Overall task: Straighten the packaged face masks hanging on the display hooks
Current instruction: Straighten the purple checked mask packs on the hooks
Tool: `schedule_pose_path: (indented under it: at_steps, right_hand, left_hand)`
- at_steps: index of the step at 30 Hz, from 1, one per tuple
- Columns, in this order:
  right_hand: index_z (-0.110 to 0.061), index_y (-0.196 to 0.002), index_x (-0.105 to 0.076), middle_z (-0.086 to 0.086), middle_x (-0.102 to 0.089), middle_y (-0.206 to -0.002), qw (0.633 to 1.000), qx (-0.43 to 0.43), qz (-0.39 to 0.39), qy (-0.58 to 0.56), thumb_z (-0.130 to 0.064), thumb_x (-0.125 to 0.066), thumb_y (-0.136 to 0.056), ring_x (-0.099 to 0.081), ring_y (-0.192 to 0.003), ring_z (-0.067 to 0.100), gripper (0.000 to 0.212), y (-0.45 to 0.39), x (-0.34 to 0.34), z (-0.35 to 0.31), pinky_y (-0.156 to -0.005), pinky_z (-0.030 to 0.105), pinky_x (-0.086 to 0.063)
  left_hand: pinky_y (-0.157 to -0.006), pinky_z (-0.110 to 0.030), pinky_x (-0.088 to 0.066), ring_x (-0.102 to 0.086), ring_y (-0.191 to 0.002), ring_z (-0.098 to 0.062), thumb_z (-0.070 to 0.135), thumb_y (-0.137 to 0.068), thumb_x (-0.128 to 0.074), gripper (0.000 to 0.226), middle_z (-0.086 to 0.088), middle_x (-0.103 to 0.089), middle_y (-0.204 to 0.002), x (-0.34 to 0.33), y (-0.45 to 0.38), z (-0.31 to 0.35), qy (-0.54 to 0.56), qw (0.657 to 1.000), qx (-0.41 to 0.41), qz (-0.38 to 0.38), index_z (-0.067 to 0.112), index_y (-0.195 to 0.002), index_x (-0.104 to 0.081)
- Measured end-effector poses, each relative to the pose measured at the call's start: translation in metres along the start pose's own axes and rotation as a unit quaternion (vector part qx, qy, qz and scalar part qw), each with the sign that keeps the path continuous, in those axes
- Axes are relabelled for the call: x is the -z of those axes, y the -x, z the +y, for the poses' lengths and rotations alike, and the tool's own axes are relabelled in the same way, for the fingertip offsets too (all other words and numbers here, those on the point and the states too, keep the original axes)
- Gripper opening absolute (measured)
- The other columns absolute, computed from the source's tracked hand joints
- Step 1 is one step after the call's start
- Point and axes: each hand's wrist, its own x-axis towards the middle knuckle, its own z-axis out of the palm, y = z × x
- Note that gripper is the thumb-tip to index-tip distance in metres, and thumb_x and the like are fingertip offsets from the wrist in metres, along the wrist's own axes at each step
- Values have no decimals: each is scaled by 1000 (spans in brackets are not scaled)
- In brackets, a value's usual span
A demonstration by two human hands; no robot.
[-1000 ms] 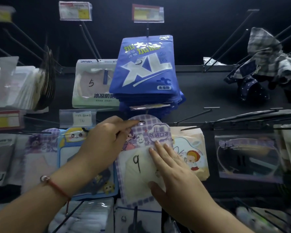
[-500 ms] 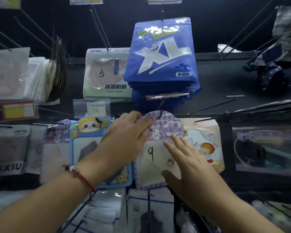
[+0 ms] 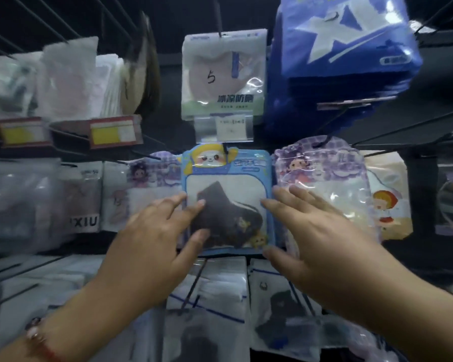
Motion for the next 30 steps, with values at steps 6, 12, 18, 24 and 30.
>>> schedule_pose_path:
  at_steps: [6, 12, 18, 24, 30]
  right_hand:
    - [-35, -154, -16, -13, -5, -163, 999, 47, 18, -9, -57, -38, -95, 2, -149, 8, 66, -40, -28, -65, -110, 17, 10]
    - [-39, -146, -30, -18, -34, -150, 998, -4, -9, -65, -48, -46, -96, -41, -132, 11, 53, -77, -55, -117, -104, 32, -40]
    - [-31, -150, -23, -3, -43, -145, 978, -161, 11, -134, -45, -54, -92, -45, -130, 21, 67, -121, -102, -123, -98, 34, -42]
    - [-22, -157, -6, -3, -35, -155, 925, -249, 82, -277, -44, -62, -91, -40, -137, 19, 90, -135, -139, -127, -101, 32, -39]
    - [-30, -135, -48, -10, -60, -125, 870, -259, 190, -375, -34, -69, -86, -60, -106, 7, 53, -135, -160, -132, -92, 38, -53]
  left_hand:
    - [-104, -38, -42, -49, -134, -23, 67, -87, -21, 69, 2, -44, -154, 3, 13, -68, -7, 998, 60, -31, 39, -145, -46]
    - [-116, -32, -25, -24, -148, -18, 58, -97, -44, 58, 5, -17, -165, -15, 7, -122, 88, 985, 133, -73, 44, -152, -29]
    - [-114, -29, -28, -30, -140, -5, 39, -93, -64, 82, 17, -25, -157, -48, -14, -142, 435, 871, 224, -48, 39, -157, -11]
    - [-110, -33, -35, -44, -135, -13, 38, -92, -66, 88, 7, -42, -151, -74, -11, -143, 513, 803, 297, -55, 35, -158, -8]
    - [-103, -37, -44, -57, -117, -14, 32, -93, -65, 55, 7, -59, -132, -76, -9, -150, 535, 778, 328, -21, 27, -143, -44]
